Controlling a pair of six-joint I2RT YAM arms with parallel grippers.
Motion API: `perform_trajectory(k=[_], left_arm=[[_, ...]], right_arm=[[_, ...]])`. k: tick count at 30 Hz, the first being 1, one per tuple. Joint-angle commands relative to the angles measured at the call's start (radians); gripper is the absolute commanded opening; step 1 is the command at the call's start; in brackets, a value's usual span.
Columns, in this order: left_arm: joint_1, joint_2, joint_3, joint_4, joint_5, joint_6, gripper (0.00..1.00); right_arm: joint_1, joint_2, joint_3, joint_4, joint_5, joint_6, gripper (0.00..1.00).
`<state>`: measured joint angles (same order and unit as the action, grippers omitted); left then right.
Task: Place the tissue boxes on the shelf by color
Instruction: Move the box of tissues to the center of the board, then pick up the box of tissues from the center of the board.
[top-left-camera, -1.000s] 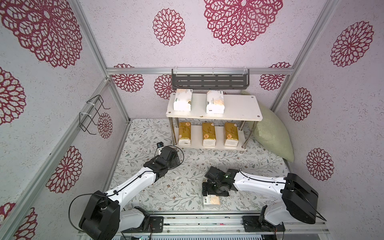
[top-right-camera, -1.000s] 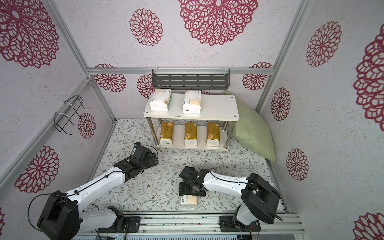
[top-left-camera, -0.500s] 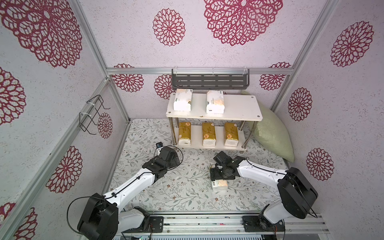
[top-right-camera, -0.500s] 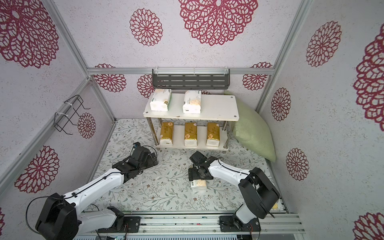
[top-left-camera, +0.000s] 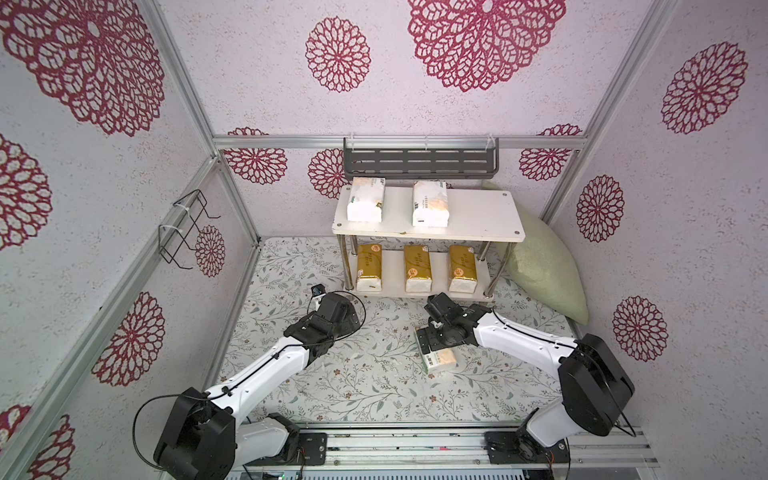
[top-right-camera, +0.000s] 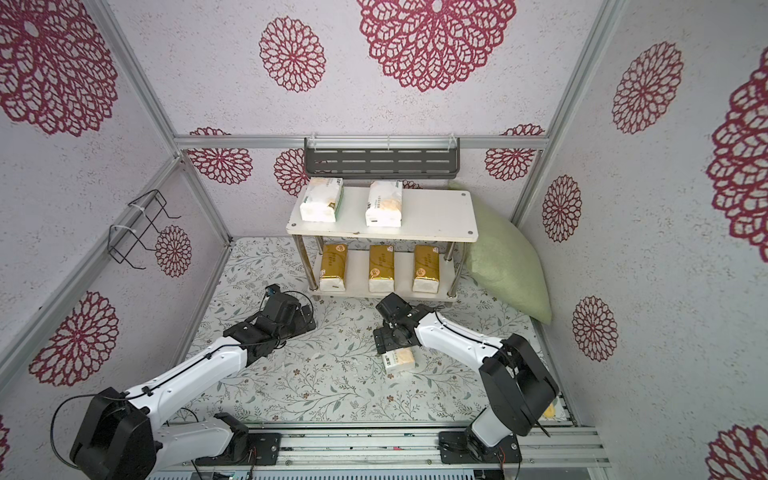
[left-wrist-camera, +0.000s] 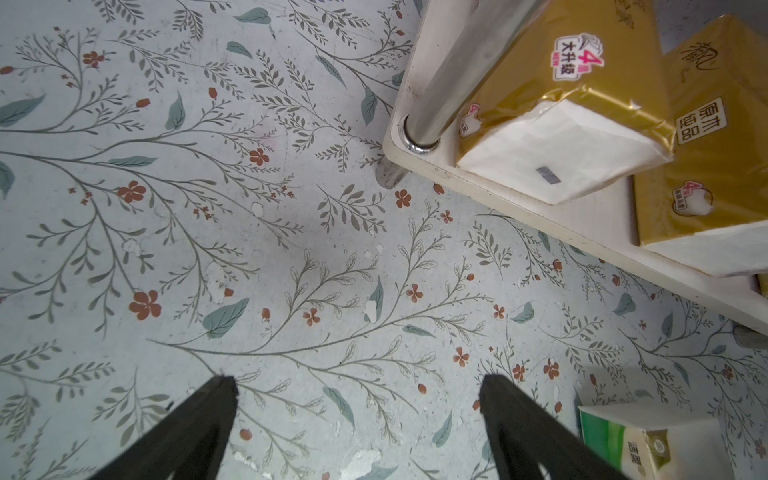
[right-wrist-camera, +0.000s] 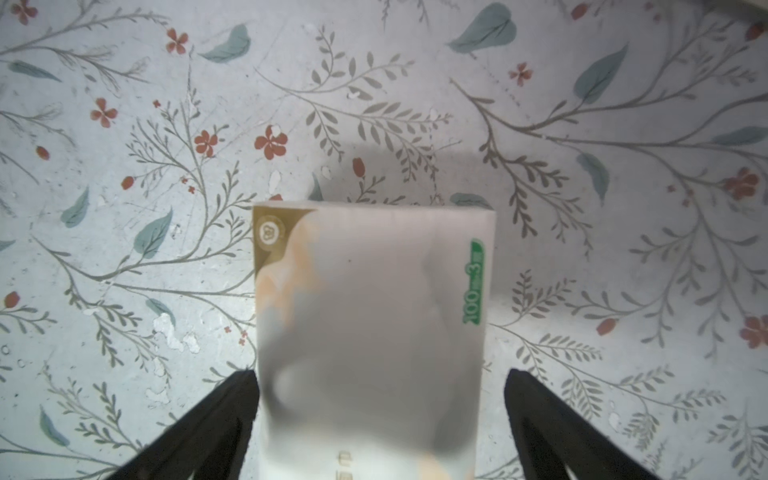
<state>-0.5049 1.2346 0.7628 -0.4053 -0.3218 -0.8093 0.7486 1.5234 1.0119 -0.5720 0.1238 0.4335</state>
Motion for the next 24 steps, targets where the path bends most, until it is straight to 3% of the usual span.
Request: perform_trajectory(k=[1,10,24], left_arm=[[0.008,-0.014,0.032,-0.005,0.007,-0.01,0.99],[0.005,-0.014,0.046,-0.021,-0.014,-0.007,0.99],[0.005,0.016,0.062,-0.027,-0.019,-0.005,0.99]], right_arm=[[-0.002,-0.06,0.02,-0.032,0.037,-0.023,0.99],[0.041,-0.185,-0.109,0.098,0.052,0.038,0.99],[0.153,-0.262,-0.293,0.263,0.165,0.132,0.99]])
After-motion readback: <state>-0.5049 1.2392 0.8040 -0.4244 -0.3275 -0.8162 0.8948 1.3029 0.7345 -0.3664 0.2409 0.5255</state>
